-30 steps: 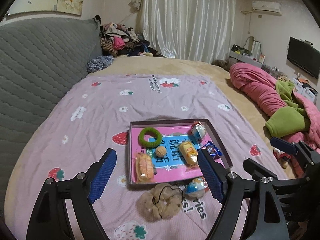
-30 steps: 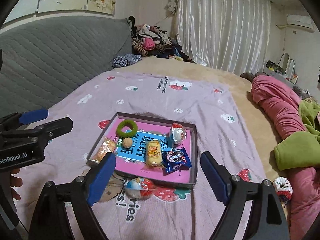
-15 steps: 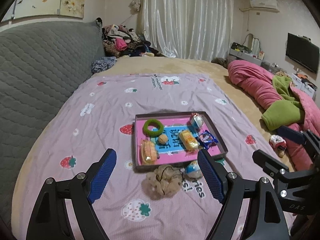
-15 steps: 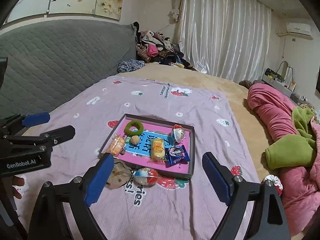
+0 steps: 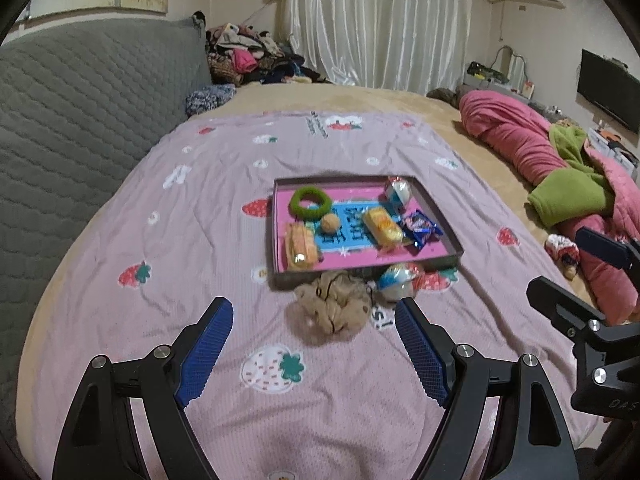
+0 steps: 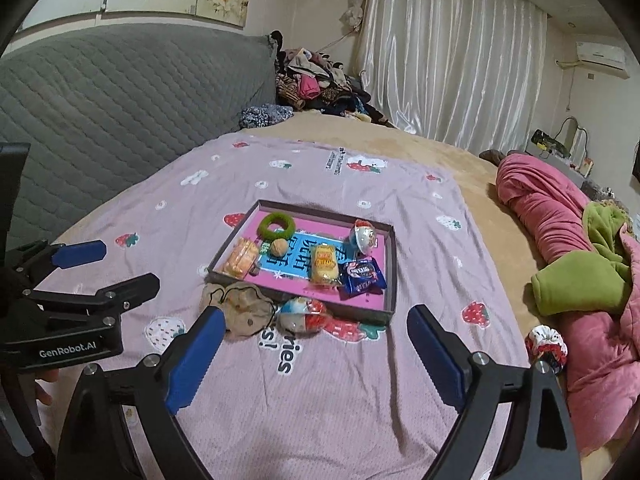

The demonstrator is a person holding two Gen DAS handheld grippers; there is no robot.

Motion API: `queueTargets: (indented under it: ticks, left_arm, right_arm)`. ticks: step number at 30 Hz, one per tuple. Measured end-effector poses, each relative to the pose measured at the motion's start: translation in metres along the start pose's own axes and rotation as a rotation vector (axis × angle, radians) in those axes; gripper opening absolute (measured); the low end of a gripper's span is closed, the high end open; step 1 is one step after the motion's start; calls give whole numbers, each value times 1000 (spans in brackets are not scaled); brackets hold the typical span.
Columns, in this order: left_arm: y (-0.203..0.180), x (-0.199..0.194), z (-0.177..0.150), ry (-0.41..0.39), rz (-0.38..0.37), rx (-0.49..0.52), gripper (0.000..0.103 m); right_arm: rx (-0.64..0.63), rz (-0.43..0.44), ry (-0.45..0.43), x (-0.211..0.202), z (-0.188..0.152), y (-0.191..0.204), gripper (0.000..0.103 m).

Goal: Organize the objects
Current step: 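Withdraw both grippers and move toward the beige scrunchie and large egg toy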

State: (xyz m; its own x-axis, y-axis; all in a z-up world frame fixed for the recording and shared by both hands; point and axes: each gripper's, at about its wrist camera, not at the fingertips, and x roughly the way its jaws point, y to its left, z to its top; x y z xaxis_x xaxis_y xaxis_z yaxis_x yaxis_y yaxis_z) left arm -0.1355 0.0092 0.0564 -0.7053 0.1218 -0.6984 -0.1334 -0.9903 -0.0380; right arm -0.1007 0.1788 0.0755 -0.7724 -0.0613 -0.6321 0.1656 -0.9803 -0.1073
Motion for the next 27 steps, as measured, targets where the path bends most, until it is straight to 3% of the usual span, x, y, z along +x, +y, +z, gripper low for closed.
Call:
queueTargets:
  ticks: [14, 27]
  left_arm:
    - [4, 30, -20, 66, -2, -4, 84]
    - [8, 94, -38, 156, -1, -8, 84]
  right_arm:
    - [5, 11, 47, 22, -19, 6, 93]
    - [36, 18, 130, 82, -36, 0, 94]
